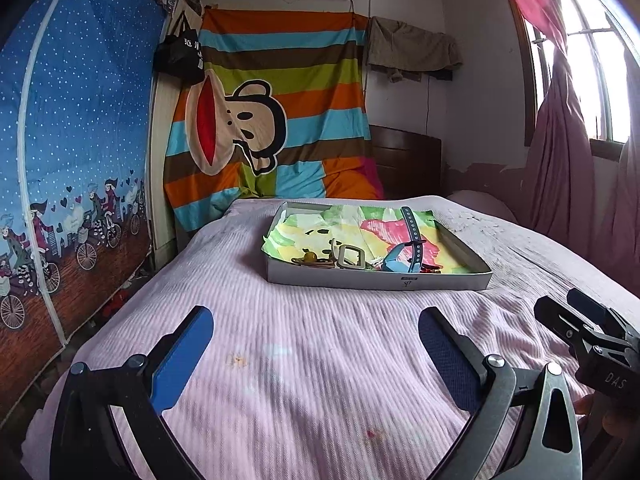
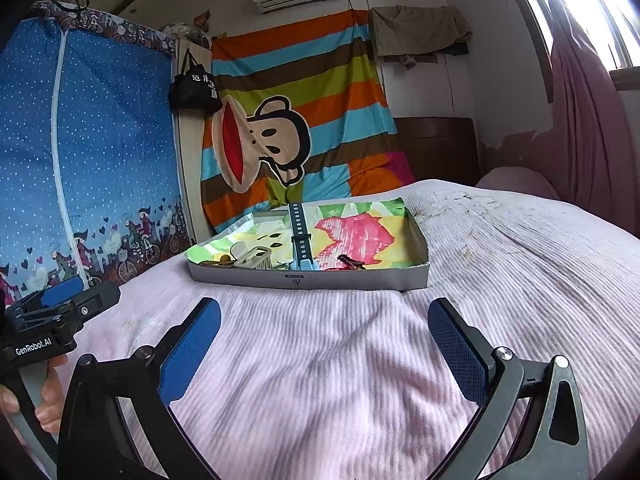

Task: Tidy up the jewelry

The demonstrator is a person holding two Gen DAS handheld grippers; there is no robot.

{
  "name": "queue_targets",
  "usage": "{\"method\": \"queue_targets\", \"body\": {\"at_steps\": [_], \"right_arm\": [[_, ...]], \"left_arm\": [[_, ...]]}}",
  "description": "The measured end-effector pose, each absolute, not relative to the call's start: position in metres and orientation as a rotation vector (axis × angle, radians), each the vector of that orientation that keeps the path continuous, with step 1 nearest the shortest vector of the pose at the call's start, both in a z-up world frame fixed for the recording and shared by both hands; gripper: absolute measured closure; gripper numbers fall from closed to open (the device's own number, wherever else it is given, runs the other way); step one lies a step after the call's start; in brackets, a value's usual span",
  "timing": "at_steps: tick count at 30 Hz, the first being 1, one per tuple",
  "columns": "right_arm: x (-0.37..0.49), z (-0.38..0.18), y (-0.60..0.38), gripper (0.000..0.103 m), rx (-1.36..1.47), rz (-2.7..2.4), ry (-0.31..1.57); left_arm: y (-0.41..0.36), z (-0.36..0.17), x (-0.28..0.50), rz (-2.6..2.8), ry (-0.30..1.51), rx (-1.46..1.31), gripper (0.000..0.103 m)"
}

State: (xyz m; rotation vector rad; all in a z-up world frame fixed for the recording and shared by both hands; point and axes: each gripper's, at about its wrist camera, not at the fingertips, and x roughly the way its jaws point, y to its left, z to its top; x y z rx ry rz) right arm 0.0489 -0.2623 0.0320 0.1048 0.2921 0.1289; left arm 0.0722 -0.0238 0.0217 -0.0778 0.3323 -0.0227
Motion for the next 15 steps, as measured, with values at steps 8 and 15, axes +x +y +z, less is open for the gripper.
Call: {"method": "queue_targets", "body": {"at_steps": [8,15], "right_arm": [[0.047,0.0308,-0.2642,0.001,0.111,0.125,0.29],[0.0469,0.0299,-0.2655,0.001,0.112,0.127,0.291]], "left_arm": [[-0.0253,0.0197,0.0705,-0.023,0.335,-0.075,0.0],[-0.0253,0.0175,0.0687,-0.026,0.341,-0.074,0.0]]}}
